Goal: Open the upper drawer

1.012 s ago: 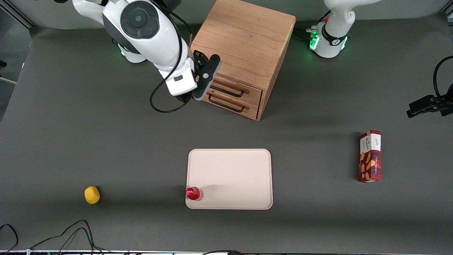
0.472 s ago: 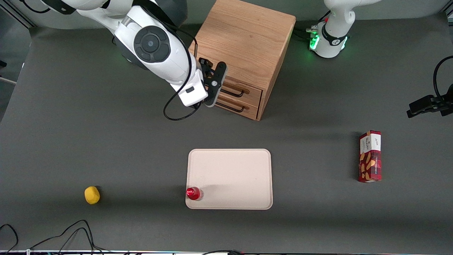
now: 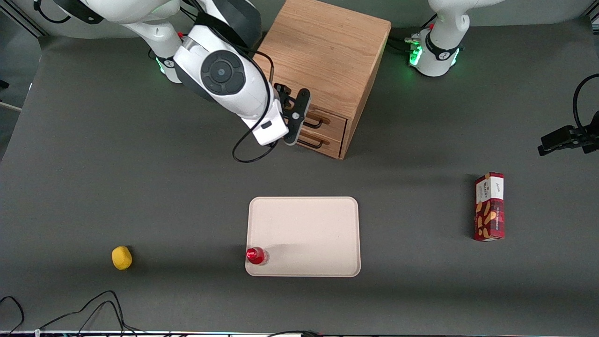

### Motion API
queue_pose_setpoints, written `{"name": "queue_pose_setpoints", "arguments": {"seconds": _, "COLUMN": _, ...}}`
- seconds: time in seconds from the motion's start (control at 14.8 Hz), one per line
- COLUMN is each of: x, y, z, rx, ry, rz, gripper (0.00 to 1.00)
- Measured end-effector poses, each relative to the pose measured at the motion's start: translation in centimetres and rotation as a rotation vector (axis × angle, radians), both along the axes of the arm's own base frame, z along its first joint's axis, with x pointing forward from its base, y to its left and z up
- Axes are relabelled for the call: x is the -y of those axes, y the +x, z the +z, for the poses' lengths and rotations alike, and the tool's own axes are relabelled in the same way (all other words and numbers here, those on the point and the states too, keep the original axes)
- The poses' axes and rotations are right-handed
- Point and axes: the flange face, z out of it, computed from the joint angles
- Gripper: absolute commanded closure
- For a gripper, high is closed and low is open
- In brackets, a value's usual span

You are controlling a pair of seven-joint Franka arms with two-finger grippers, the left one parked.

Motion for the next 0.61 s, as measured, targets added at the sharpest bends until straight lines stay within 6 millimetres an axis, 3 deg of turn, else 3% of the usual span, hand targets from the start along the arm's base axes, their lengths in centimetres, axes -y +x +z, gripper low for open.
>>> {"name": "queue_pose_setpoints", "arguments": {"seconds": 0.61, "x": -0.3, "y": -0.5, "z": -4.1, "rx": -0.019, "ry": -0.034, "rz": 0.035, "gripper": 0.0}}
